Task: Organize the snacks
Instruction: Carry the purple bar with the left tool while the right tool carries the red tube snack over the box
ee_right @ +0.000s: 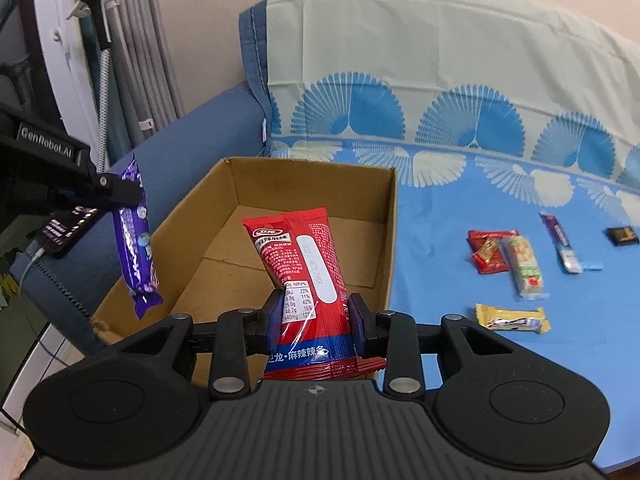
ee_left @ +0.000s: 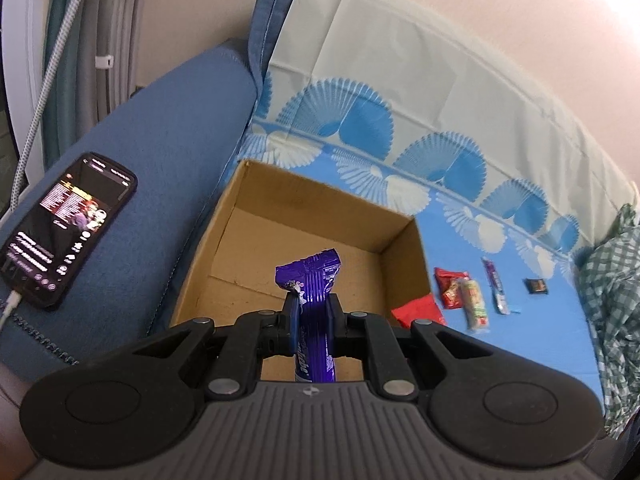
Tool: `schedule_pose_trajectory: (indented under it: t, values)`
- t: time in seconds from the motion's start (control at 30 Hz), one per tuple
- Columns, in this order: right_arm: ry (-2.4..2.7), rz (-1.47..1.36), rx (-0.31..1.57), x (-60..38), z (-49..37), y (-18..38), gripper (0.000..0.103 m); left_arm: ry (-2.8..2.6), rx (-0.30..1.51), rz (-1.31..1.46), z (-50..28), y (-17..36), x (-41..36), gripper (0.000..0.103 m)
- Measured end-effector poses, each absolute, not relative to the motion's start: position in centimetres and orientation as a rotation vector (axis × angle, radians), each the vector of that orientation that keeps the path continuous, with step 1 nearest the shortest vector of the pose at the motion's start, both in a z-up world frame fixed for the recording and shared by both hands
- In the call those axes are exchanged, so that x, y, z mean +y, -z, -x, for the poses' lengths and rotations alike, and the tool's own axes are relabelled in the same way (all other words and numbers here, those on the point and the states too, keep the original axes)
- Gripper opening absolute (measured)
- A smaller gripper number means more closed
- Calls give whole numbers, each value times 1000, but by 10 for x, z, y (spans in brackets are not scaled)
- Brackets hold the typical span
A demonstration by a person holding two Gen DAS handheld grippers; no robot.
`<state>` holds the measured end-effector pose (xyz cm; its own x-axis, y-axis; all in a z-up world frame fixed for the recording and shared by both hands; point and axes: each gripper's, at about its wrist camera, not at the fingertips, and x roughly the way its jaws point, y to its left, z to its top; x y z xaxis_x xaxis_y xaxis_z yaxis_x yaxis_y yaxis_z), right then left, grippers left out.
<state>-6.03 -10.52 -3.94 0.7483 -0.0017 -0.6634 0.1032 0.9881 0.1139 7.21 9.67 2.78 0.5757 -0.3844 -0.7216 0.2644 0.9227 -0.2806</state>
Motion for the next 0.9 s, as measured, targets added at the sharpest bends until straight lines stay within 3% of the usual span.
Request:
schedule_pose_trajectory:
  t: [0.6, 0.7, 0.77, 0.83, 0.9]
  values:
    - [65, -176, 794, -126, -15, 87, 36, 348, 998, 63, -143, 49, 73, 14]
    - [57, -183, 794, -126, -22, 89, 40, 345, 1005, 52, -150, 54, 71, 14]
    - [55, -188, 779, -126, -24, 84, 47, 359, 1006, 44, -153, 54, 68, 28]
    - [67, -180, 766, -125, -25, 78, 73, 367, 996, 43, -153, 50, 69, 88]
    - [82, -161, 754, -124, -20, 71, 81, 336, 948, 41, -146, 42, 74, 101]
